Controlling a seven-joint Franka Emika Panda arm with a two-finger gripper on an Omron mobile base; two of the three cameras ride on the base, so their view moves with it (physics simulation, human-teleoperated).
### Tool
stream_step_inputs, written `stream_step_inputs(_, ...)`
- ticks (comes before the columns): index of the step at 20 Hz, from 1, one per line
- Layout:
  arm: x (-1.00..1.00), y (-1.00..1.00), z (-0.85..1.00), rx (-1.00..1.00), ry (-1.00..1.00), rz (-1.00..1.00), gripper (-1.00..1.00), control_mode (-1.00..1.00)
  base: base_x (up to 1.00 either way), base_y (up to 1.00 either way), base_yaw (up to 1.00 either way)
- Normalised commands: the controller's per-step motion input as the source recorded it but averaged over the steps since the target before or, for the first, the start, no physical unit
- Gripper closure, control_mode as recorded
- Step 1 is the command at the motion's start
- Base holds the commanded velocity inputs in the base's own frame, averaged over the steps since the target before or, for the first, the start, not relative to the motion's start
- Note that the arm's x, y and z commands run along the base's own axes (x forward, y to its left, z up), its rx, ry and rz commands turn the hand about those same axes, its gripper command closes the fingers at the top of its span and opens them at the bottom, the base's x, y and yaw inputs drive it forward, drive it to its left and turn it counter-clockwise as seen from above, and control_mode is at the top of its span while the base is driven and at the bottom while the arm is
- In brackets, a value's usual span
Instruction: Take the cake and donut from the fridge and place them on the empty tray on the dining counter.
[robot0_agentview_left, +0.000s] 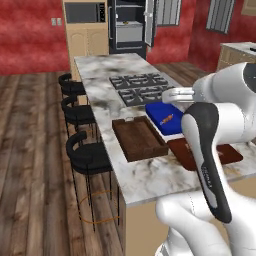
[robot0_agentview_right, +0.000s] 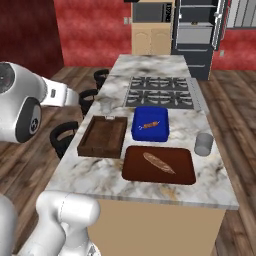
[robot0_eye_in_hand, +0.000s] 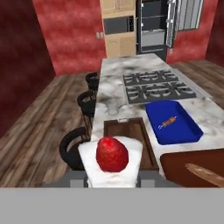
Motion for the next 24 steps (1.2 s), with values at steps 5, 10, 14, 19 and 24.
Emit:
stream_step_inputs(5, 0.59, 0.08, -0.68, 0.06, 0.01, 0.00, 1.00, -1.00, 0.00, 0.00, 0.00)
stream_step_inputs(10, 0.60, 0.00, -0.77, 0.03, 0.01, 0.00, 1.00, -1.00, 0.00, 0.00, 0.00)
stream_step_inputs(14, 0.68, 0.00, -0.67, 0.00, 0.09, -0.02, 1.00, -1.00, 0.00, 0.00, 0.00)
stream_step_inputs(19, 0.71, 0.08, -0.50, 0.00, 0.10, -0.04, 1.00, -1.00, 0.00, 0.00, 0.00)
stream_step_inputs(24, 0.64, 0.03, -0.47, 0.00, 0.13, -0.01, 1.00, -1.00, 0.00, 0.00, 0.00)
